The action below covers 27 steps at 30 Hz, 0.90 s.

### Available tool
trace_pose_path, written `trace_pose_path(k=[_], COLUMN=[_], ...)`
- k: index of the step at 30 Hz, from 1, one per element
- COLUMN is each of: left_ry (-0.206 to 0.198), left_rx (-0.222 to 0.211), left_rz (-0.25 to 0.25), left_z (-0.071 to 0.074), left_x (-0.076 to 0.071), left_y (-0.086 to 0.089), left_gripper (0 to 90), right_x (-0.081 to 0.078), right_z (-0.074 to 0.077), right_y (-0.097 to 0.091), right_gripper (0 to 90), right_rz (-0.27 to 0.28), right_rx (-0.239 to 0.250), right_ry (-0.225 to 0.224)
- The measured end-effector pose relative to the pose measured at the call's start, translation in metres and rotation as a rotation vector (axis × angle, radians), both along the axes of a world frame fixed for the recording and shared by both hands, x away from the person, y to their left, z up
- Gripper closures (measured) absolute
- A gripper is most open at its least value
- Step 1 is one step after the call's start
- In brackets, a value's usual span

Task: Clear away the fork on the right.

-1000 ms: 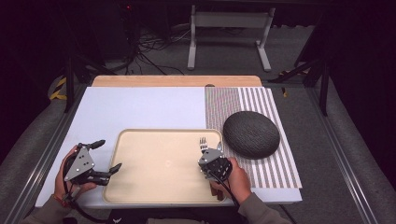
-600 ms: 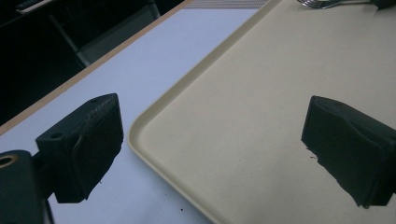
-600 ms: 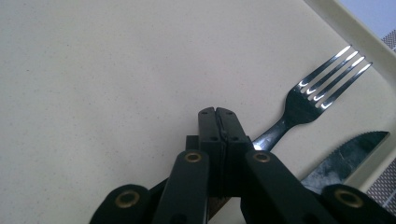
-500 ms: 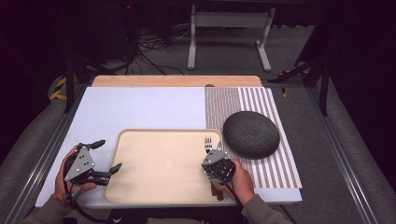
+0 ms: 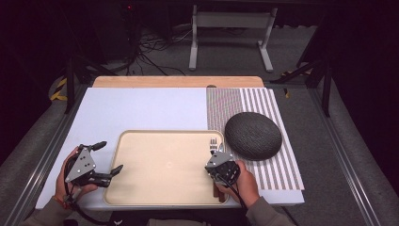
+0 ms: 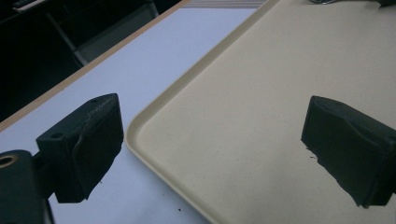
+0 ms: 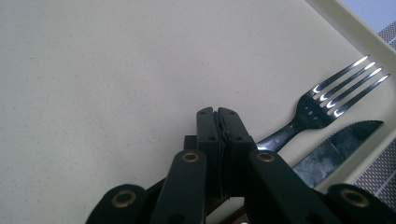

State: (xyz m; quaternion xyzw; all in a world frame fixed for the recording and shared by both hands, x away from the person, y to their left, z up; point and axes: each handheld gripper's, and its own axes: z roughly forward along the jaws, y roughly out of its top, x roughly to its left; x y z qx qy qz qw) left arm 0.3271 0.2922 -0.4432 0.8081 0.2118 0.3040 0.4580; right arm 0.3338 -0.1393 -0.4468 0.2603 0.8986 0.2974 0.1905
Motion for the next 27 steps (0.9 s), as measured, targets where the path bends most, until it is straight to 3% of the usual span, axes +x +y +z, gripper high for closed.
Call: trace_pose_path(k=[9,17,27], left_ry=[-0.001,0.005,0.002], left_rx=[-0.006,-0.008,-0.005], left_rz=[-0.002,-0.007,-0.008], left_z=[0.001,0.001,0.001], left_x=[-0.001,0.0,-0.001], left_y=[0.001,0.001,0.001], left_gripper=[6.5,6.5,6.6], right_x=[0.001,0.001,-0.003], right_z=[0.003,0.007,0.016], right_y=[-0.003,-0.006,-0.015], right_gripper=[82.3,78.2,69.6], right_rz=[0.002,0.011,0.049], right_rx=[0.013,0.057,0.139], right_ry=[-0.014,-0.036,-0.121])
